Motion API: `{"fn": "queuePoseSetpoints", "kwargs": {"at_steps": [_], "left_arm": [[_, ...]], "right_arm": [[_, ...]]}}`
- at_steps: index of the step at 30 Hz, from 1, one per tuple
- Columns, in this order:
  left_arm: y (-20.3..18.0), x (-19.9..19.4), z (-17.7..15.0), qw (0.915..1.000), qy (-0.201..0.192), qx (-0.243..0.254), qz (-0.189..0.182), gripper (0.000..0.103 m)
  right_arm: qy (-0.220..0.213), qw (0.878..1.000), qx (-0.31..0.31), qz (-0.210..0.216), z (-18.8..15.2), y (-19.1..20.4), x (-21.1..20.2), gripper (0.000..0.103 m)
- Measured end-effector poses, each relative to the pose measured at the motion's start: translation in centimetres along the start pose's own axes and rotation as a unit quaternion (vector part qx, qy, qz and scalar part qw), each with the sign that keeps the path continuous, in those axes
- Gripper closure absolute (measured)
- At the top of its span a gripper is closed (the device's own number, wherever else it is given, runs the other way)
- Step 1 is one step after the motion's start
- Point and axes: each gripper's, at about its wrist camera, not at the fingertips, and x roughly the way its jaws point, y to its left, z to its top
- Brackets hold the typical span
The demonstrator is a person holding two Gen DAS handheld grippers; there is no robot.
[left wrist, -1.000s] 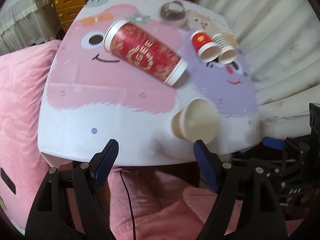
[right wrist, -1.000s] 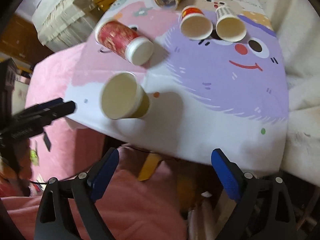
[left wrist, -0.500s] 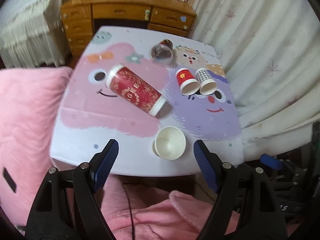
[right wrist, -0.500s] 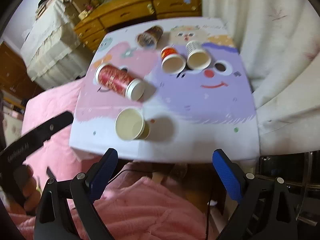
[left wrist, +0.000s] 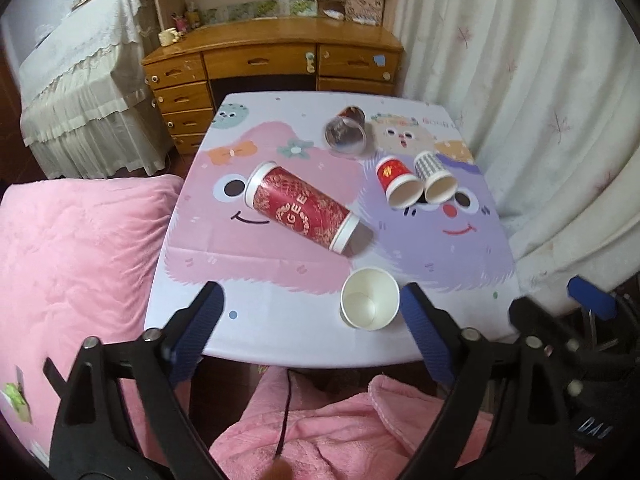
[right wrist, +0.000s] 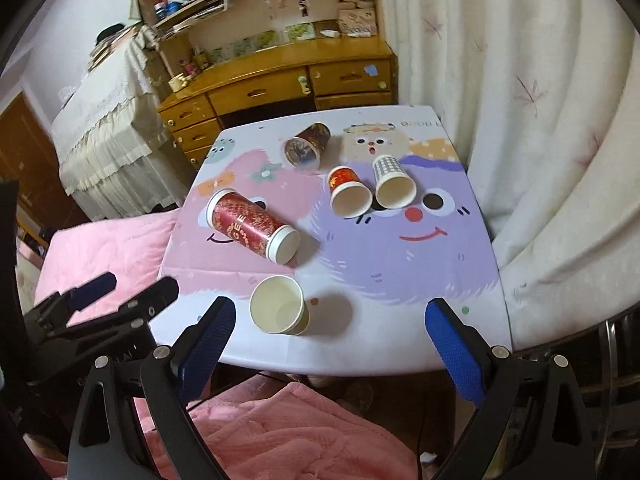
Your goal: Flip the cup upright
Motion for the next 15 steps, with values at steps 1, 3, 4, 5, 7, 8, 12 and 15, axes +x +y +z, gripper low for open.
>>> {"fn": "queuePoseSetpoints", "kwargs": {"at_steps": [1,3,4,5,7,8,12,15], "left_arm": [[0.12,-0.17,-0.04,1.0,-0.003,-0.003,0.003,0.005],[0.17,-0.23,-0.1,1.0,-0.005,-0.002,0.002,0.003],[0.2,-0.29,-0.1,1.0,-0.005,-0.001,0.003,0.003],[0.2,-0.43,-0.08,1.0,-0.007,0.0,0.004,0.003],[0.27,-0.64,-0.08,0.9999,-0.011,-0.002,0.008,0.003],[0.37,-0.72,-0.05,0.9999,-0.013,-0.004,0.009,0.003],[0.7,-0.93,0.0,0.9998,-0.013,-0.01,0.01,0.003],[0.56,-0.9,0.17,0.9998,-0.015,-0.009,0.012,0.003]], "right_arm": [[0.001,1.0,-0.005,0.002,-0.02,0.26,-0.1,0.006],[-0.003,1.0,-0.005,0.002,0.0,0.57,-0.23,0.006],[-0.007,1.0,-0.003,0.001,0.06,0.62,-0.43,0.006],[-0.01,1.0,-0.001,0.001,0.01,0.62,-0.51,0.006],[-0.014,1.0,0.0,-0.001,0.05,0.74,-0.68,0.005],[-0.013,1.0,-0.002,0.0,0.08,0.84,-0.64,0.004],[-0.009,1.0,-0.005,0.001,0.3,1.06,-0.31,0.0],[-0.011,1.0,-0.004,0.001,0.37,1.09,-0.32,0.0]]}}
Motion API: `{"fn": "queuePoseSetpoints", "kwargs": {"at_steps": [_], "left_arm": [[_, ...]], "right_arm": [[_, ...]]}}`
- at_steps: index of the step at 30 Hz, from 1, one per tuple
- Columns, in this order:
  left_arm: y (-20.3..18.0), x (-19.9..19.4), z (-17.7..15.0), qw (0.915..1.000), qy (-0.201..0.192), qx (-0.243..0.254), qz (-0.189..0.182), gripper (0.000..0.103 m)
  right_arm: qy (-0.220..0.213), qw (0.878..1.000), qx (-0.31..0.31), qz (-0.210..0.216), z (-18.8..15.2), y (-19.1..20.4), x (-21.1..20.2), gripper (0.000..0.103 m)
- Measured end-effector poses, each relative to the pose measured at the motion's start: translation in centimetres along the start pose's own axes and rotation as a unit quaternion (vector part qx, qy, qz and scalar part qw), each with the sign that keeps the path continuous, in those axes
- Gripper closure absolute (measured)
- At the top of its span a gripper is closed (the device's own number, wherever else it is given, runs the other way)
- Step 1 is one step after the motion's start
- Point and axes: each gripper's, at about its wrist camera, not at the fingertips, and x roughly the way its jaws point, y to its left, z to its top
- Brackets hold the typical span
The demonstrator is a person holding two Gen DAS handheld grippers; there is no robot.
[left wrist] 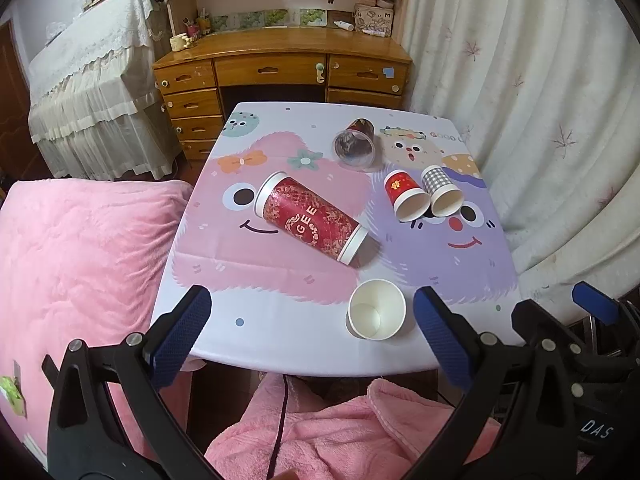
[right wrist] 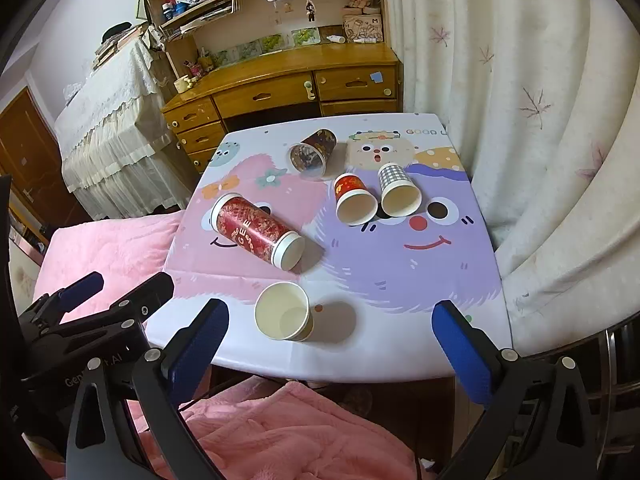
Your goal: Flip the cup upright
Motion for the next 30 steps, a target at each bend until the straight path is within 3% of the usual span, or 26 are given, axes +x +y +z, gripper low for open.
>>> {"fn": "queuePoseSetpoints", "kwargs": {"at_steps": [30], "left_arm": [[-0.2,0.5,0.7,0.9999,0.006,0.015,-0.001,0.003]], "right_arm": [[0.015,1.0,0.016,0.0,0.6,-1.4,1.2,0.0]]}}
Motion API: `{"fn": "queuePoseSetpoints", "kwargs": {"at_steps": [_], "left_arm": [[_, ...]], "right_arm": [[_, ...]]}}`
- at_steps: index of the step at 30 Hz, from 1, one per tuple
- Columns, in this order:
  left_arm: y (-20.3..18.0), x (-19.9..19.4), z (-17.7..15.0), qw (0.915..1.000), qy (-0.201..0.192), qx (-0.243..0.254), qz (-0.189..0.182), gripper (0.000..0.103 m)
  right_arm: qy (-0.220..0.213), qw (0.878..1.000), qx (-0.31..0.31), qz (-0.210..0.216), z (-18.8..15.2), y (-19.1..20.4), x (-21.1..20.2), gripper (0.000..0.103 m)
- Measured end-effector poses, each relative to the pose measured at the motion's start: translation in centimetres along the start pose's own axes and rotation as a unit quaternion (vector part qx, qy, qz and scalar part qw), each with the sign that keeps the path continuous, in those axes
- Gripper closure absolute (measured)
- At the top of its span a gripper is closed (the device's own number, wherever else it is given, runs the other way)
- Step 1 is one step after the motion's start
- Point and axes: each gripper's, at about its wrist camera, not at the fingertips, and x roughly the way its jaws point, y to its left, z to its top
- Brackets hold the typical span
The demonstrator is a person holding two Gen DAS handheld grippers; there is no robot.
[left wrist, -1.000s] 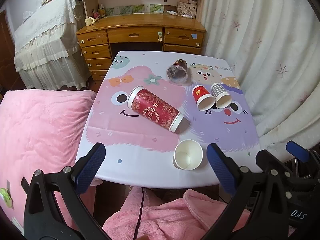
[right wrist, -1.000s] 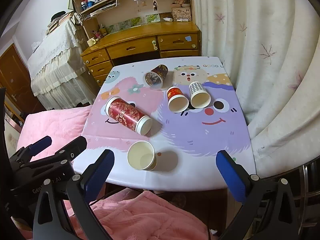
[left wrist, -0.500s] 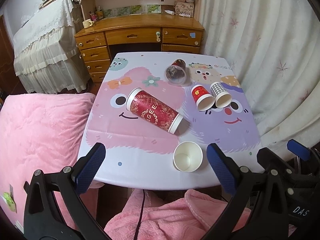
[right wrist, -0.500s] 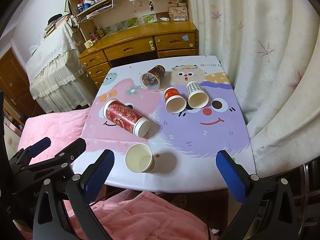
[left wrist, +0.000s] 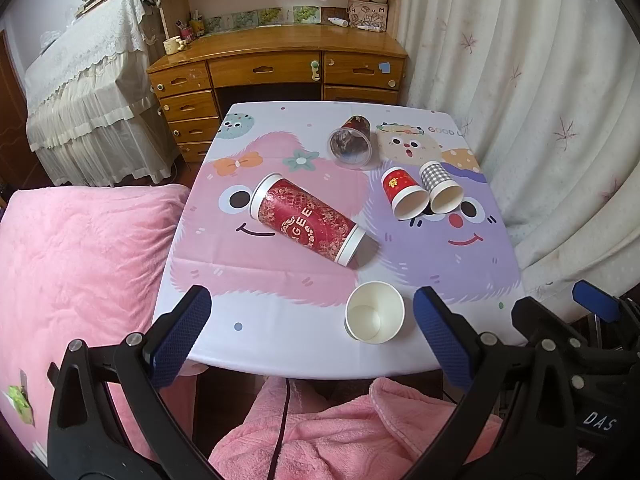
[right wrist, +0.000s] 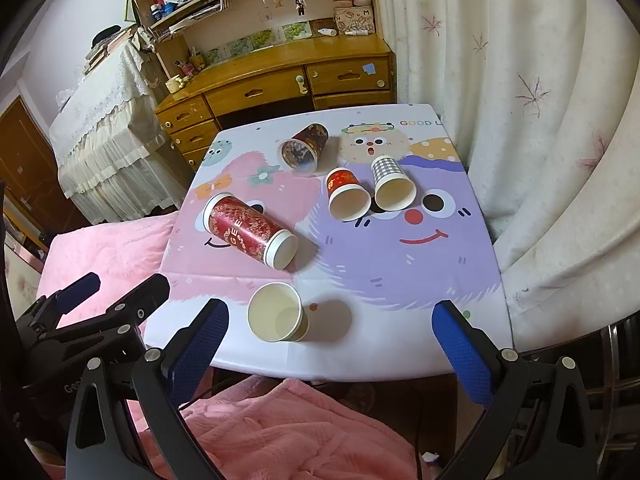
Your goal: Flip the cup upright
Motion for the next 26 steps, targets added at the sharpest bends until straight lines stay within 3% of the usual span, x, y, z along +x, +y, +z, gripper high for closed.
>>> {"fn": "queuePoseSetpoints", "kwargs": {"at_steps": [26], "left_arm": [[0.12,0.15,0.05,1.0,0.002,0.004,-0.002,0.003]], "right_arm": [[0.002,1.0,0.003,-0.001,-0.12,-0.41,0.11,0.0]]}}
